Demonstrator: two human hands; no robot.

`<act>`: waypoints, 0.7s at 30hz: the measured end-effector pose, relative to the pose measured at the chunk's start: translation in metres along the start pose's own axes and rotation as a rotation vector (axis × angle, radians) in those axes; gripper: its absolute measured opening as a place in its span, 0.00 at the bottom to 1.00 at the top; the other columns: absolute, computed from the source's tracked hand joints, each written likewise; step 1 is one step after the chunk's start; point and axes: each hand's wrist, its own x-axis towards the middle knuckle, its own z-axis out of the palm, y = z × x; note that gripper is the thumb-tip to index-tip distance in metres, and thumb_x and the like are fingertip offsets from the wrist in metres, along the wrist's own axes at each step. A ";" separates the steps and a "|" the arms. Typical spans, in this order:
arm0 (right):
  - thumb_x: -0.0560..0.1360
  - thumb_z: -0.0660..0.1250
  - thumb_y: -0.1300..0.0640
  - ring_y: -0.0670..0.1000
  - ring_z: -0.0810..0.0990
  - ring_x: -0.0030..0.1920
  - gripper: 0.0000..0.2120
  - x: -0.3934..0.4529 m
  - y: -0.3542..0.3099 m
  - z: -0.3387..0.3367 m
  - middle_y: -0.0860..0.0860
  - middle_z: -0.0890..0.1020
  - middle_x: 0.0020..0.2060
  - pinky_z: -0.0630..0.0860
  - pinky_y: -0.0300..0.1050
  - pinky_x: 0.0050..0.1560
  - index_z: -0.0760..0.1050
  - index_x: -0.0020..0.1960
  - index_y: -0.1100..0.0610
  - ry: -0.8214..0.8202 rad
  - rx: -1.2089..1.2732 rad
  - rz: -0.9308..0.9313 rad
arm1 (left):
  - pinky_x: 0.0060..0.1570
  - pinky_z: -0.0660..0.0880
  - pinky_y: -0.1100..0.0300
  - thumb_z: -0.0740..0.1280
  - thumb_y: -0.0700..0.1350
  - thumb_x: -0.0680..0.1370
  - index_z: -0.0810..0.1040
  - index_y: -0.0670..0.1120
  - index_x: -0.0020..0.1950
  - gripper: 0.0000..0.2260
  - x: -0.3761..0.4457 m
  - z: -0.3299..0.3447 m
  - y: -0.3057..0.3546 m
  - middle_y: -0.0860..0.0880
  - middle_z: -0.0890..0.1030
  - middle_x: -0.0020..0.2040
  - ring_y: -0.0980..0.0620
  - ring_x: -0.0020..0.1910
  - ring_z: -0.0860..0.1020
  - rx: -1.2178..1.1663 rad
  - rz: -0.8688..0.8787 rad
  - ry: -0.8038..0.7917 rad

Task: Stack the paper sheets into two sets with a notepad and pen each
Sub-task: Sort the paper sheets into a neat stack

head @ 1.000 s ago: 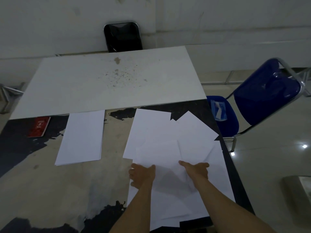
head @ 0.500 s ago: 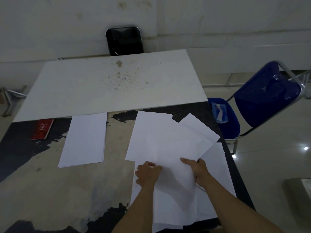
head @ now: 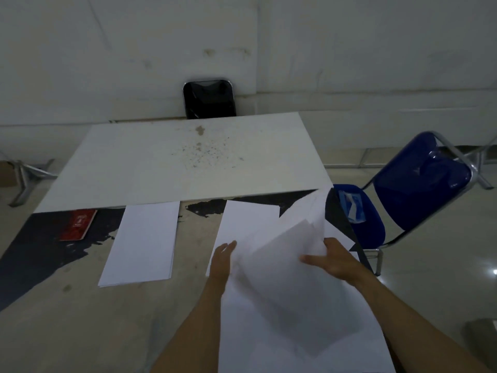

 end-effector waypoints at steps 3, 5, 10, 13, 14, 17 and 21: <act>0.65 0.81 0.42 0.52 0.83 0.55 0.30 0.000 0.003 -0.023 0.48 0.84 0.55 0.82 0.50 0.49 0.75 0.62 0.49 -0.044 -0.008 0.050 | 0.62 0.68 0.48 0.66 0.69 0.72 0.73 0.46 0.69 0.34 0.006 -0.008 0.017 0.44 0.76 0.66 0.43 0.63 0.75 -0.026 -0.234 -0.202; 0.61 0.82 0.39 0.54 0.83 0.58 0.37 -0.001 0.007 -0.036 0.49 0.84 0.57 0.82 0.58 0.56 0.75 0.65 0.49 -0.060 0.020 0.065 | 0.63 0.74 0.45 0.73 0.70 0.65 0.77 0.42 0.63 0.38 0.008 -0.007 0.016 0.39 0.81 0.61 0.41 0.58 0.79 -0.078 -0.362 -0.344; 0.62 0.82 0.44 0.57 0.82 0.56 0.36 -0.003 0.028 -0.043 0.54 0.84 0.56 0.79 0.59 0.59 0.75 0.65 0.54 0.087 0.224 0.139 | 0.47 0.79 0.53 0.76 0.52 0.70 0.81 0.39 0.57 0.22 -0.009 0.018 -0.006 0.42 0.85 0.52 0.43 0.50 0.83 -0.139 -0.363 -0.522; 0.67 0.79 0.45 0.58 0.81 0.54 0.30 0.002 0.052 -0.029 0.54 0.83 0.53 0.78 0.58 0.60 0.75 0.63 0.56 0.234 0.314 0.270 | 0.48 0.80 0.51 0.74 0.42 0.73 0.80 0.37 0.62 0.19 -0.015 0.033 -0.026 0.39 0.84 0.55 0.39 0.53 0.83 -0.220 -0.320 -0.446; 0.67 0.79 0.44 0.58 0.81 0.53 0.29 0.002 0.060 -0.023 0.54 0.82 0.52 0.77 0.58 0.61 0.74 0.61 0.56 0.271 0.349 0.316 | 0.48 0.81 0.49 0.73 0.39 0.74 0.79 0.37 0.63 0.18 -0.019 0.035 -0.031 0.39 0.84 0.55 0.38 0.53 0.83 -0.214 -0.317 -0.423; 0.66 0.80 0.42 0.60 0.80 0.53 0.31 0.003 0.079 -0.003 0.55 0.82 0.51 0.76 0.57 0.62 0.75 0.60 0.57 0.312 0.399 0.426 | 0.43 0.79 0.49 0.69 0.34 0.73 0.80 0.37 0.58 0.14 -0.025 0.046 -0.047 0.38 0.84 0.52 0.39 0.46 0.82 -0.255 -0.382 -0.354; 0.70 0.78 0.45 0.56 0.78 0.56 0.27 0.001 0.094 0.021 0.52 0.80 0.56 0.75 0.49 0.56 0.73 0.63 0.52 0.239 0.344 0.345 | 0.41 0.73 0.57 0.72 0.44 0.72 0.75 0.47 0.54 0.13 -0.034 0.056 -0.052 0.47 0.77 0.48 0.47 0.44 0.76 -0.192 -0.318 -0.263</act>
